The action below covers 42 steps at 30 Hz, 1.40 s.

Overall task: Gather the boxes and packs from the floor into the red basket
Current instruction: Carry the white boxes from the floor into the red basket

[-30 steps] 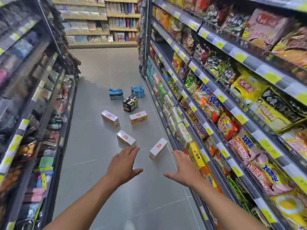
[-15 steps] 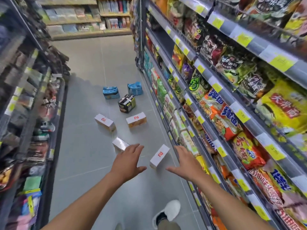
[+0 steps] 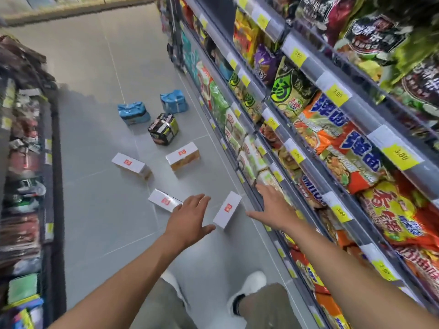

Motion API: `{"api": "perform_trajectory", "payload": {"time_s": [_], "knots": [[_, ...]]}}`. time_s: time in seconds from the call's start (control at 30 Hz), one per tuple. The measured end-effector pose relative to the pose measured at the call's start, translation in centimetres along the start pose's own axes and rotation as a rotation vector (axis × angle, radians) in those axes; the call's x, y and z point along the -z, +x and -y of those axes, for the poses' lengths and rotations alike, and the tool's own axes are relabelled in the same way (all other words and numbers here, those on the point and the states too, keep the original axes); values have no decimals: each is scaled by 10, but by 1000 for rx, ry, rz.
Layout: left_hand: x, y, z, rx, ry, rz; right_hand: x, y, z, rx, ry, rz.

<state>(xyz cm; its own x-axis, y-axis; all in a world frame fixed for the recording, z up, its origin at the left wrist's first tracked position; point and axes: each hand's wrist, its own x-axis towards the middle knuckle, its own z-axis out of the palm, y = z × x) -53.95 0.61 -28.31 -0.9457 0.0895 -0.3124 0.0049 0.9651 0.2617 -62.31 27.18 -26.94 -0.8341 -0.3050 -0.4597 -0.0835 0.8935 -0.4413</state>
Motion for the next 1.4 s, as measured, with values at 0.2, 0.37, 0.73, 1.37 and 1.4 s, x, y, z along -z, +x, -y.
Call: {"api": "perform_trajectory", "payload": {"time_s": [0.2, 0.37, 0.73, 1.37, 1.4], "knots": [[-74, 60, 30, -71, 10, 58, -61, 58, -41, -65, 5, 15], [-170, 105, 58, -149, 81, 115, -136, 124, -85, -96, -3, 60], [-397, 204, 113, -384, 216, 322, -307, 292, -178, -136, -70, 145], [-524, 252, 167, -387, 393, 394, -418, 379, -242, -231, -322, 228], [-523, 255, 173, -374, 407, 377, -422, 373, -240, -253, -347, 217]]}}
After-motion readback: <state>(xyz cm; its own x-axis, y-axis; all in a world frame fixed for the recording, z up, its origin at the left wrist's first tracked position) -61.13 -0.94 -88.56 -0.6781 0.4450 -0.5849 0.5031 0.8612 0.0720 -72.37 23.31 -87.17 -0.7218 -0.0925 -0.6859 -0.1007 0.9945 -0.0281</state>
